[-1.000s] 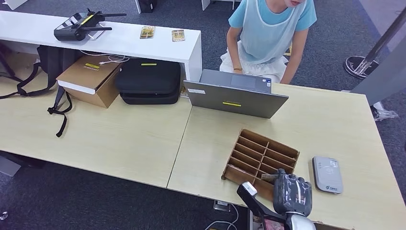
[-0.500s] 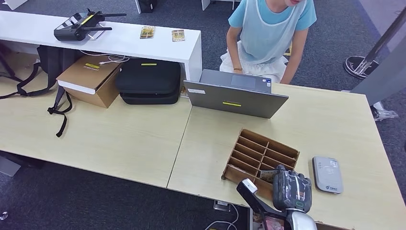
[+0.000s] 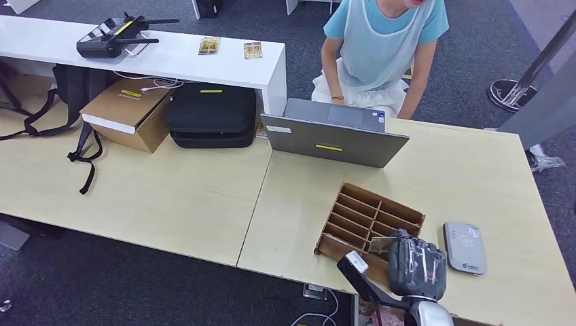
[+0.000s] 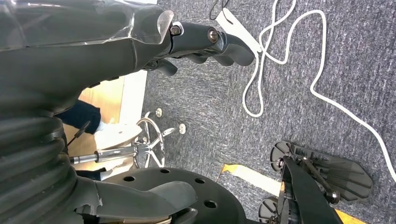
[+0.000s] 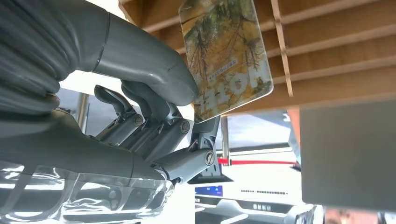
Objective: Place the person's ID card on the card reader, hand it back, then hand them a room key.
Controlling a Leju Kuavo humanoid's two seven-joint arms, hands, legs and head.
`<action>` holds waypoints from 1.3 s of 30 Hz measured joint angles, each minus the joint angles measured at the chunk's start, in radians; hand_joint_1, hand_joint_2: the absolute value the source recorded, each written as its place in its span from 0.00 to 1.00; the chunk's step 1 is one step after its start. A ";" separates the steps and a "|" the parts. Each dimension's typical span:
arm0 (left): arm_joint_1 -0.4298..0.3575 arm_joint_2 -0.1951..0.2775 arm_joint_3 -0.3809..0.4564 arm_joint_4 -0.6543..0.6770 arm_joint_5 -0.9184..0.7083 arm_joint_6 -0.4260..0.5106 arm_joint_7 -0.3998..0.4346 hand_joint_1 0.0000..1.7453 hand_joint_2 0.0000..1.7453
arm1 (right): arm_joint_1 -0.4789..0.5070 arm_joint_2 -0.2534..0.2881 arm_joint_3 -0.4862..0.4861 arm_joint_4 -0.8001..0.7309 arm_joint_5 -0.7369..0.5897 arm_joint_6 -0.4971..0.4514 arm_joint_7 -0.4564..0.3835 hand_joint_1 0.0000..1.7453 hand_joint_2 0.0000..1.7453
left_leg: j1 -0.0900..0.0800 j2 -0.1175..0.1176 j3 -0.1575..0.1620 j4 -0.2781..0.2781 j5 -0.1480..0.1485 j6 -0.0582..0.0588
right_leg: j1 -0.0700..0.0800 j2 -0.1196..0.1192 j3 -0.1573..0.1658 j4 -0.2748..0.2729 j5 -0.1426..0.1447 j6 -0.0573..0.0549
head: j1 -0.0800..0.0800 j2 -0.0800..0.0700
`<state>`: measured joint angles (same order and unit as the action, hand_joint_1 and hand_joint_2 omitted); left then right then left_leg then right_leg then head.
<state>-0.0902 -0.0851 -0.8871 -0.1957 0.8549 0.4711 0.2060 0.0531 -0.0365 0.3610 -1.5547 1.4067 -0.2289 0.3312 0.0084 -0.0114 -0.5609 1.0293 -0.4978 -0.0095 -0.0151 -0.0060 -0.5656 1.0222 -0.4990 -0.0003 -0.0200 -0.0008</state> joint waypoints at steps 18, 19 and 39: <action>-0.003 0.001 -0.043 0.000 0.003 0.009 0.000 0.00 1.00 | -0.008 0.008 -0.019 -0.038 -0.060 -0.113 -0.077 1.00 1.00 | 0.000 0.000 0.000 0.000 0.000 0.000 | 0.000 0.000 0.000 0.000 0.000 0.000 | 0.000 0.000; -0.003 0.001 -0.046 0.000 0.003 0.016 0.000 0.00 1.00 | -0.013 0.009 -0.019 -0.038 -0.061 -0.114 -0.081 1.00 1.00 | 0.000 0.000 0.000 0.000 0.000 0.000 | 0.000 0.000 0.000 0.000 0.000 0.000 | 0.000 0.000; -0.011 0.001 -0.105 0.000 -0.021 0.027 0.000 0.00 1.00 | -0.529 0.025 -0.047 0.252 -0.150 -0.127 -0.090 1.00 1.00 | 0.000 0.000 0.000 0.000 0.003 -0.001 | 0.000 0.001 0.000 0.001 0.003 -0.001 | 0.000 0.000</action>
<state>-0.1016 -0.0842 -0.9924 -0.1957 0.8337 0.4982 0.2060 -0.4754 -0.0112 0.3144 -1.3026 1.2567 -0.3554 0.2408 0.0085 -0.0111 -0.5609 1.0295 -0.4946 -0.0107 -0.0151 -0.0054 -0.5658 1.0232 -0.4956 -0.0014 -0.0198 -0.0008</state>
